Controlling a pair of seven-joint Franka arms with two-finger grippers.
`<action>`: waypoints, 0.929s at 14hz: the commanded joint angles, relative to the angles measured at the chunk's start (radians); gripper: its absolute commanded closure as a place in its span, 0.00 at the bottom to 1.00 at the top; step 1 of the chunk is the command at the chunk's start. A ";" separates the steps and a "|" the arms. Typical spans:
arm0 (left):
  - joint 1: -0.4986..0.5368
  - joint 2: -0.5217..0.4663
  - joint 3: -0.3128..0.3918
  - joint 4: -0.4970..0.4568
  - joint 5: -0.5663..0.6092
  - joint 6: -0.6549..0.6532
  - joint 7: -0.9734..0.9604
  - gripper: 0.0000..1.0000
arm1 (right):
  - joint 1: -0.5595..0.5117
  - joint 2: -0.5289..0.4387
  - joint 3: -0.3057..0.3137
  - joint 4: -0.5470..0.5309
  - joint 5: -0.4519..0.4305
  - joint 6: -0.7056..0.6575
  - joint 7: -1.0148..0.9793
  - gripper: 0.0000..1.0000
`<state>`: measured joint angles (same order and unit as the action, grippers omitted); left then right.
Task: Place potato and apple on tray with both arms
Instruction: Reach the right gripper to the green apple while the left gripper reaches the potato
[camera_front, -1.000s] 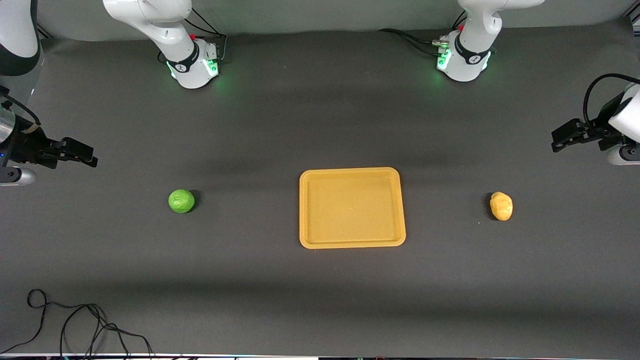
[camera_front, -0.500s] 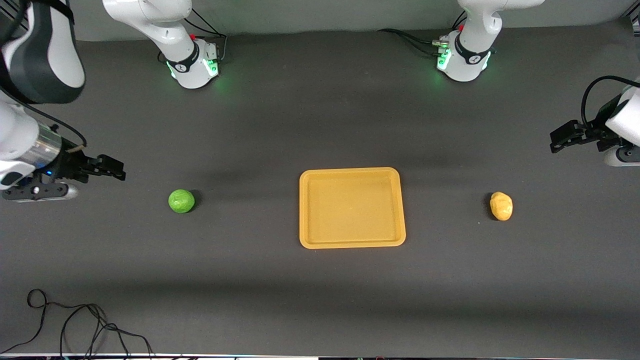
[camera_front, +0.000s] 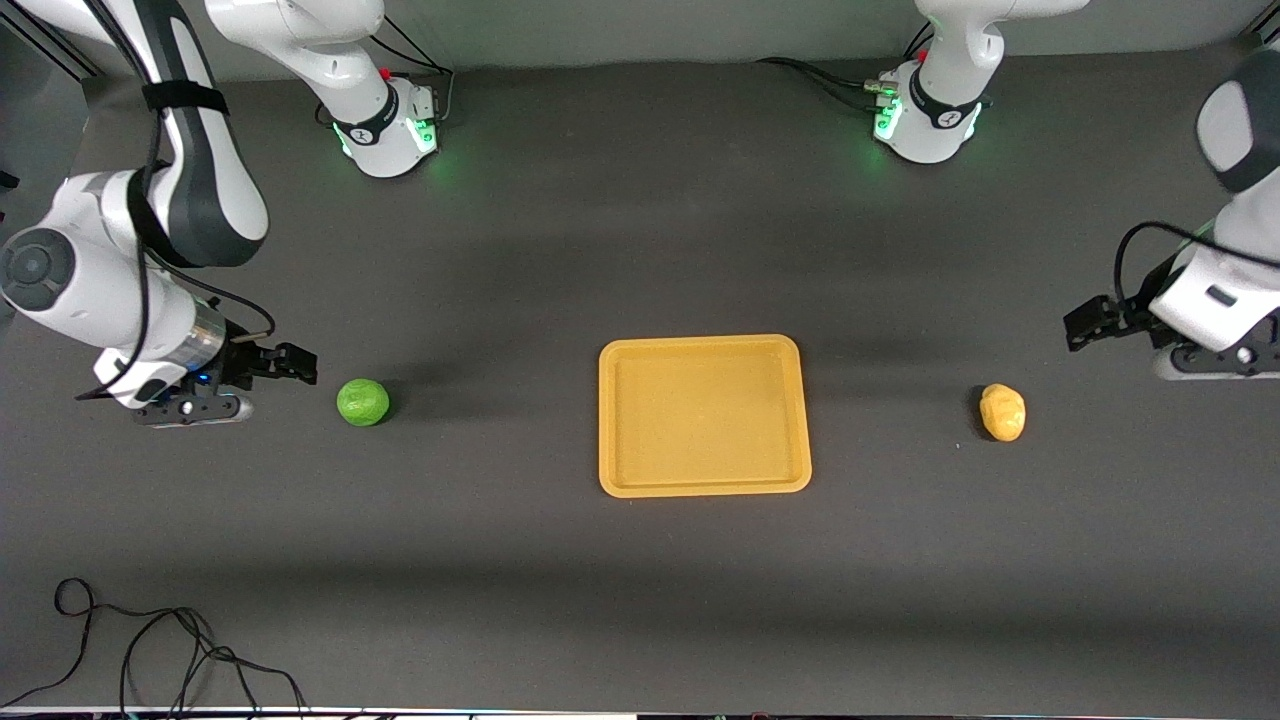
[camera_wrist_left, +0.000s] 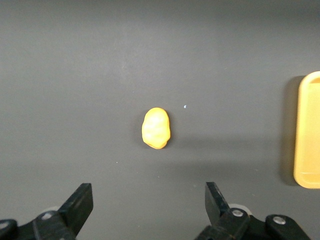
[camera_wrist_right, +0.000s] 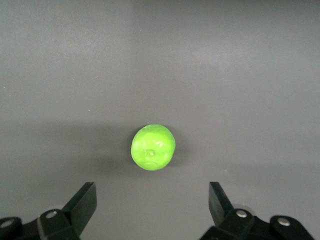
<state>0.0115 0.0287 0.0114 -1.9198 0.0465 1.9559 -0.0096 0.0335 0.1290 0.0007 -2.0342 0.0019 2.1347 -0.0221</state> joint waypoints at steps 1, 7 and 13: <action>0.010 0.054 0.002 -0.016 0.012 0.052 0.014 0.00 | 0.011 -0.002 -0.004 -0.093 0.003 0.127 -0.004 0.01; 0.015 0.310 0.002 -0.021 0.003 0.224 0.004 0.00 | 0.031 0.084 -0.007 -0.181 0.000 0.251 0.039 0.01; 0.039 0.448 0.001 -0.034 0.003 0.339 0.000 0.00 | 0.031 0.173 -0.008 -0.181 -0.008 0.358 0.039 0.04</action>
<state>0.0463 0.4649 0.0149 -1.9526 0.0463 2.2727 -0.0071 0.0547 0.2716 -0.0009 -2.2147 0.0019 2.4437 -0.0048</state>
